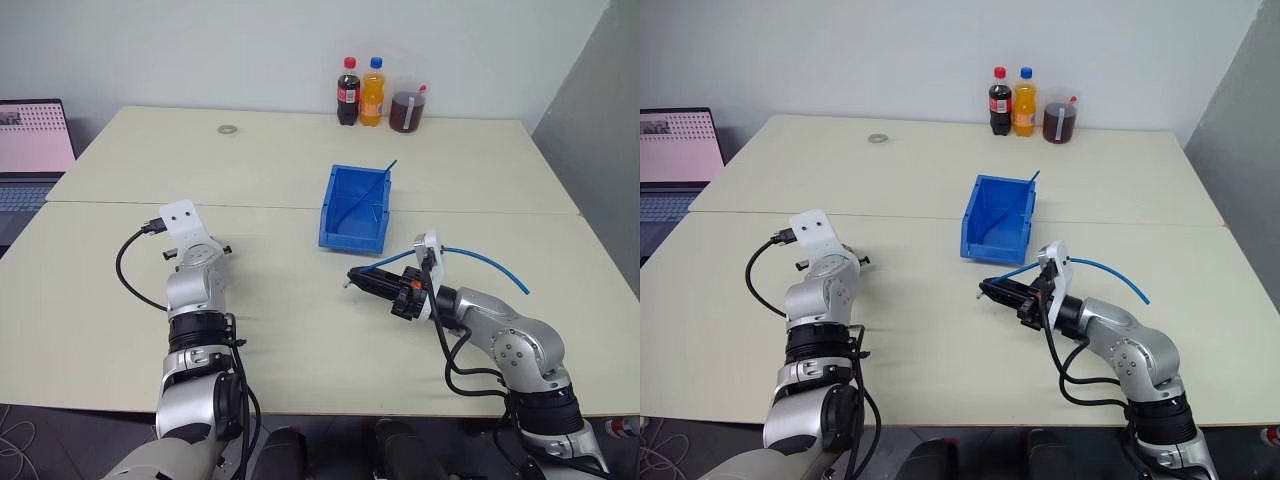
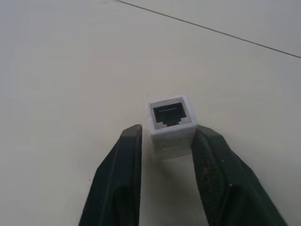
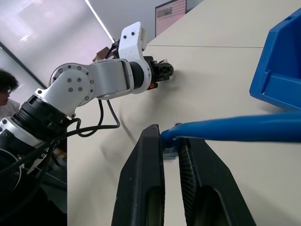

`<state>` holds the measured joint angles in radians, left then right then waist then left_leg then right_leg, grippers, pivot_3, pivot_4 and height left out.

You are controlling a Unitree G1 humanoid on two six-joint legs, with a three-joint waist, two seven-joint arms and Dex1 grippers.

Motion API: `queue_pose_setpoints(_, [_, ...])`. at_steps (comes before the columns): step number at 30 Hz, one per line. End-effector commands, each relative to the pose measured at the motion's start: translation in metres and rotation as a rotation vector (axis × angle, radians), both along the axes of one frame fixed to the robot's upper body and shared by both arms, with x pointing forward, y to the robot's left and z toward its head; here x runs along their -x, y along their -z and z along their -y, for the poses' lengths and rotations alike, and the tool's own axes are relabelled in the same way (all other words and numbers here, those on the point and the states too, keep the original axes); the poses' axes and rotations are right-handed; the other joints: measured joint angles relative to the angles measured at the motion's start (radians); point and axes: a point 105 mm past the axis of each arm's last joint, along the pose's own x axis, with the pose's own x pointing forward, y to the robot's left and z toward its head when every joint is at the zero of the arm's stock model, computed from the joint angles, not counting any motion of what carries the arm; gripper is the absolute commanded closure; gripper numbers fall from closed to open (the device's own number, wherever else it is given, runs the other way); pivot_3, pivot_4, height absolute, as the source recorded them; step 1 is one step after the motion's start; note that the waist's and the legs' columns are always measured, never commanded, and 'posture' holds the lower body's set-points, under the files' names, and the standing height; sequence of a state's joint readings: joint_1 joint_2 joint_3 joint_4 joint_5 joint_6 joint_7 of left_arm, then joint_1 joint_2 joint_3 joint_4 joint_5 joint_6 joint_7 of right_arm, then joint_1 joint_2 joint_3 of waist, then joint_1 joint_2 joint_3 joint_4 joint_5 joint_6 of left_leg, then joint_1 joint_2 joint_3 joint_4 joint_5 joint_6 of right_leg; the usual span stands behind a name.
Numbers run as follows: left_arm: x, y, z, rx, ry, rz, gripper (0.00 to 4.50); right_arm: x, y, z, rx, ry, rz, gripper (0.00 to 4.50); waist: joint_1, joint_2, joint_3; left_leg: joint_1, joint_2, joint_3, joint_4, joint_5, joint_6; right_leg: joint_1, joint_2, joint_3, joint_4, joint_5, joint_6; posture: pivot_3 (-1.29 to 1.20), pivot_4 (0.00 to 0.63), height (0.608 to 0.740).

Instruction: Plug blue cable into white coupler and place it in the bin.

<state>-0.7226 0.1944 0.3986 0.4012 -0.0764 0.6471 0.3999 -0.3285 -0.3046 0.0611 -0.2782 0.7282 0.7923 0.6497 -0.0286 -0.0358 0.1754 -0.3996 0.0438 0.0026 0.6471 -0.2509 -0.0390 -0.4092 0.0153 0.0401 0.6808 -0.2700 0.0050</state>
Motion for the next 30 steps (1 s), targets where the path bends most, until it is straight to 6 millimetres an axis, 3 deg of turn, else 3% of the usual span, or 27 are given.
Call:
queue_pose_setpoints(1, [-0.005, -0.017, -0.001, -0.030, 0.012, 0.052, 3.75, 0.004, -0.012, 0.000, -0.022, -0.006, 0.052, 4.36, 0.000, 0.000, 0.000, 0.000, 0.000, 0.000, 0.000, 0.000, 0.000, 0.000, 0.000, 0.000, 0.000, 0.000, 0.000, 0.00, 0.150, 0.740])
queue_pose_setpoints(6, [-0.004, -0.016, 0.003, -0.027, 0.062, 0.067, 3.75, 0.004, -0.012, 0.000, -0.022, -0.002, 0.053, 4.36, 0.000, 0.000, 0.000, 0.000, 0.000, 0.000, 0.000, 0.000, 0.000, 0.000, 0.000, 0.000, 0.000, 0.000, 0.000, 0.00, 0.150, 0.740])
queue_pose_setpoints(13, [0.012, -0.021, 0.028, -0.051, 0.399, 0.156, 3.75, 0.008, -0.013, 0.007, 0.009, 0.013, 0.080, 4.36, -0.003, 0.000, 0.000, 0.000, 0.001, 0.000, -0.001, 0.001, -0.002, 0.000, 0.000, 0.000, 0.000, 0.000, -0.001, 0.00, 0.150, 0.740])
queue_pose_setpoints(16, [0.026, -0.020, 0.062, -0.042, 0.738, 0.123, 3.75, 0.022, -0.006, 0.013, 0.101, -0.011, 0.117, 4.36, -0.002, 0.000, 0.000, 0.000, 0.001, 0.000, -0.001, 0.001, -0.002, 0.000, 0.000, 0.000, 0.000, 0.000, -0.001, 0.00, 0.150, 0.740])
queue_pose_setpoints(21, [0.065, -0.020, 0.114, -0.204, 1.329, 0.020, 3.75, 0.040, 0.002, 0.022, 0.177, -0.028, 0.133, 4.36, 0.000, 0.000, 0.000, 0.000, 0.000, 0.000, -0.001, 0.001, -0.002, 0.000, 0.000, -0.001, 0.000, -0.003, 0.004, 0.00, 0.150, 0.740])
queue_pose_setpoints(23, [0.074, -0.020, 0.122, -0.239, 1.441, -0.001, 3.75, 0.042, 0.003, 0.023, 0.187, -0.029, 0.136, 4.36, -0.001, 0.000, 0.000, 0.001, 0.000, 0.001, -0.001, 0.001, -0.002, 0.000, 0.000, 0.000, 0.000, -0.003, 0.004, 0.00, 0.150, 0.740])
queue_pose_setpoints(26, [0.099, -0.010, 0.140, -0.385, 1.802, -0.123, 3.75, 0.045, 0.008, 0.023, 0.241, -0.041, 0.166, 4.36, -0.001, 0.000, 0.000, 0.001, 0.000, 0.002, 0.000, 0.001, -0.002, 0.000, 0.001, 0.001, 0.000, -0.003, 0.004, 0.00, 0.150, 0.740])
queue_pose_setpoints(30, [0.116, 0.003, 0.139, -0.477, 2.051, -0.263, 3.75, 0.043, 0.008, 0.019, 0.265, -0.048, 0.211, 4.36, -0.003, 0.001, 0.000, 0.002, -0.001, 0.003, -0.001, 0.001, -0.002, 0.000, 0.003, 0.001, 0.000, -0.004, 0.002, 0.00, 0.150, 0.740])
